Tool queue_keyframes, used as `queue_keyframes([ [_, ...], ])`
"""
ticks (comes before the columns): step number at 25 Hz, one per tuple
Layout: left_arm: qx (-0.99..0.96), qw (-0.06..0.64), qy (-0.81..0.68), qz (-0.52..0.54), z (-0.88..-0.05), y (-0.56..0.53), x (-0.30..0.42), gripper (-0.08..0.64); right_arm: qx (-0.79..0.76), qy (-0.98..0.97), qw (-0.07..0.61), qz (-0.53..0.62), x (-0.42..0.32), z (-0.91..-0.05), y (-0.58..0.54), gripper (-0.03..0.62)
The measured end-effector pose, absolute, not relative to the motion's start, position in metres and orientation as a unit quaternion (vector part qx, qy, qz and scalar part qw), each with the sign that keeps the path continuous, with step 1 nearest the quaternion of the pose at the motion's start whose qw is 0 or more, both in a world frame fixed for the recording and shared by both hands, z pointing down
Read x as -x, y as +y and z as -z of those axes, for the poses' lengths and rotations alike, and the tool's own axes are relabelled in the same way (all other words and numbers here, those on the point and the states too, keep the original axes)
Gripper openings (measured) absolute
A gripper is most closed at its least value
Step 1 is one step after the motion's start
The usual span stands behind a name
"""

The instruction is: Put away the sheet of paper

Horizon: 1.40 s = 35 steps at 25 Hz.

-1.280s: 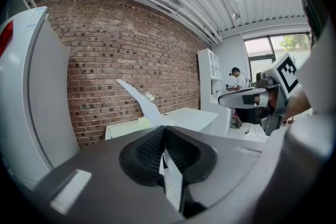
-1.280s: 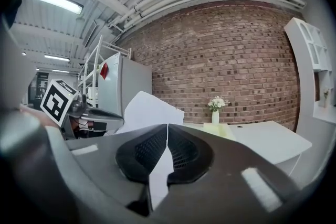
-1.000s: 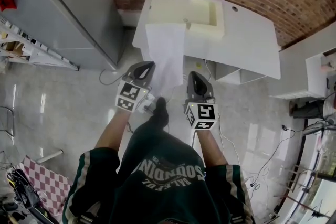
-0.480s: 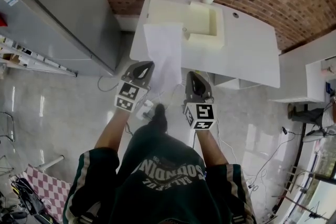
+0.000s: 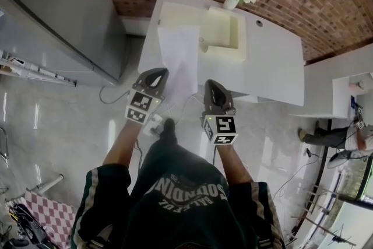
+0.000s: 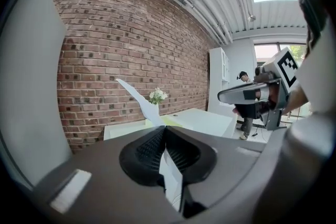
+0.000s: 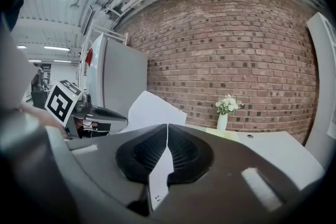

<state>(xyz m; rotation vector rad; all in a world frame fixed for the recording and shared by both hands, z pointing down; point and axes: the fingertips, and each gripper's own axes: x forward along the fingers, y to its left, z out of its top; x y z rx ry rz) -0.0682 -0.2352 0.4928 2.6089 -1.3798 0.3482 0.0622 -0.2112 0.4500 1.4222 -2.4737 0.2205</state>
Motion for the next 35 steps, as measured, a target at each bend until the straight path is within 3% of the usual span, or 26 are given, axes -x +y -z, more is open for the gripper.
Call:
queue_keyframes([
  [21,-0.876,0.069,-0.458,-0.133,-0.5,-0.296,0.055,0.012,-0.525,-0.841,0.108,-0.072,-0.104,-0.459,-0.257,-0.014],
  [35,-0.87,0.056,-0.467,-0.148,-0.5,-0.391,0.029,0.012,-0.51,-0.852,0.09,-0.076,-0.131,-0.461,-0.36,-0.014],
])
